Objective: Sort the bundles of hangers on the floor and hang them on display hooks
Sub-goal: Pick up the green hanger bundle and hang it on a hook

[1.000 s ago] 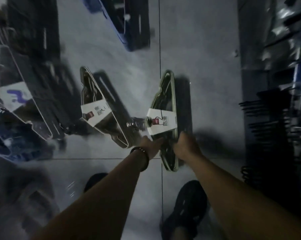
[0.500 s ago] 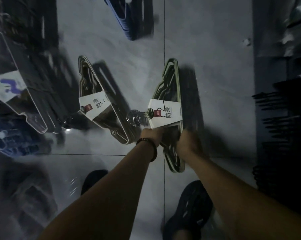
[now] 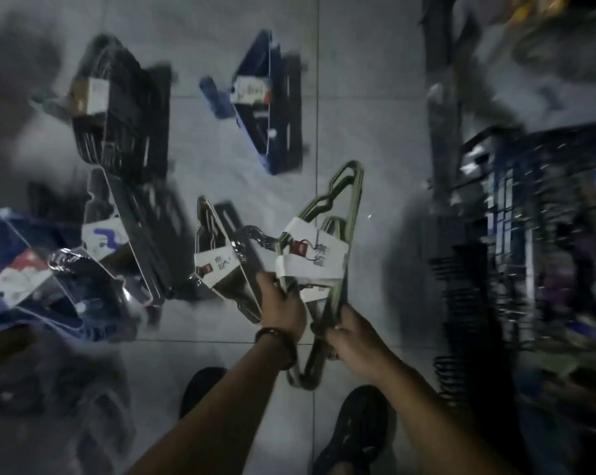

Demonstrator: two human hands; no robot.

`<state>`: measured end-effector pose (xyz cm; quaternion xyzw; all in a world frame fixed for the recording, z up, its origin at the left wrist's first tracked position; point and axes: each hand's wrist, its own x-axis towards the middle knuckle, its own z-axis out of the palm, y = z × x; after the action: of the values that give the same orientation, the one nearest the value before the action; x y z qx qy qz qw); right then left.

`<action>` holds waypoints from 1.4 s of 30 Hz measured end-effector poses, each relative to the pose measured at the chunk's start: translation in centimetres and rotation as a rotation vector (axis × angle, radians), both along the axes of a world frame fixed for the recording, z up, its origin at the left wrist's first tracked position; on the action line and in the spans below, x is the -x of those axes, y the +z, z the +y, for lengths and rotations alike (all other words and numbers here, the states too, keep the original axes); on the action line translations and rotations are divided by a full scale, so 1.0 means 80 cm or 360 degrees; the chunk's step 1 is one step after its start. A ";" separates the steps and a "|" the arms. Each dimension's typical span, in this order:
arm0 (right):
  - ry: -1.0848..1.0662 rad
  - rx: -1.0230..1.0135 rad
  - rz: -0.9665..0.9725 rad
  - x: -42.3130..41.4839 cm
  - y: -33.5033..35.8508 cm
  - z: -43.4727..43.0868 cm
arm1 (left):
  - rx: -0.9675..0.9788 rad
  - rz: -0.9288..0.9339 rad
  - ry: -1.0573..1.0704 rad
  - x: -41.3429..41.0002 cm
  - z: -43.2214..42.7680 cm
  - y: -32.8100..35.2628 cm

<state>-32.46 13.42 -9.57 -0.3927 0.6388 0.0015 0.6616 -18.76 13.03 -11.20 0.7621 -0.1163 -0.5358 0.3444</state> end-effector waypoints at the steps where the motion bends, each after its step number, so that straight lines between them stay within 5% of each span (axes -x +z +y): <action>1: -0.0063 -0.0043 -0.0060 0.007 0.041 -0.007 | 0.0015 -0.0014 -0.0090 -0.011 -0.001 0.033; 6: -0.0312 0.0942 0.0247 0.026 0.283 -0.071 | 0.0192 -0.0077 -0.0542 -0.086 -0.020 0.246; 11: 0.0350 0.1404 0.0322 0.002 0.540 -0.132 | 0.0361 -0.0325 -0.1081 -0.118 -0.039 0.484; 14: 0.0857 0.1469 0.0465 -0.008 0.673 -0.151 | 0.0454 -0.0452 -0.1311 -0.118 -0.050 0.611; 18: 0.1066 0.1242 0.0385 -0.006 0.812 -0.147 | 0.0742 -0.0728 -0.1603 -0.125 -0.073 0.756; 24: 0.0404 0.1494 0.0230 -0.001 0.945 -0.096 | 0.1147 -0.1269 -0.2178 -0.129 -0.091 0.937; 27: -0.0069 0.1639 0.0186 0.000 0.975 -0.059 | 0.1441 -0.2342 -0.1663 -0.120 -0.068 0.984; 28: -0.0227 0.1661 0.0181 -0.001 0.986 -0.045 | 0.1645 -0.2402 -0.1364 -0.113 -0.054 0.990; 30: -0.0555 0.1673 0.0084 -0.004 1.001 -0.020 | 0.2158 -0.2033 -0.0866 -0.098 -0.029 0.980; 32: -0.0867 0.1700 -0.0061 -0.009 1.014 0.005 | 0.2372 -0.1474 -0.0708 -0.079 -0.005 0.972; 38: -0.1594 0.1657 -0.0287 -0.021 1.031 0.087 | 0.1405 0.0319 -0.0807 -0.040 0.000 1.006; 42: -0.1737 0.1688 -0.0388 -0.016 1.041 0.142 | 0.1133 0.0906 -0.1115 -0.007 -0.032 1.042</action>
<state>-31.18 24.80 73.72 -0.2840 0.5798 -0.6748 0.3575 -18.17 10.44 72.18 0.3411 -0.4379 -0.7298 0.3993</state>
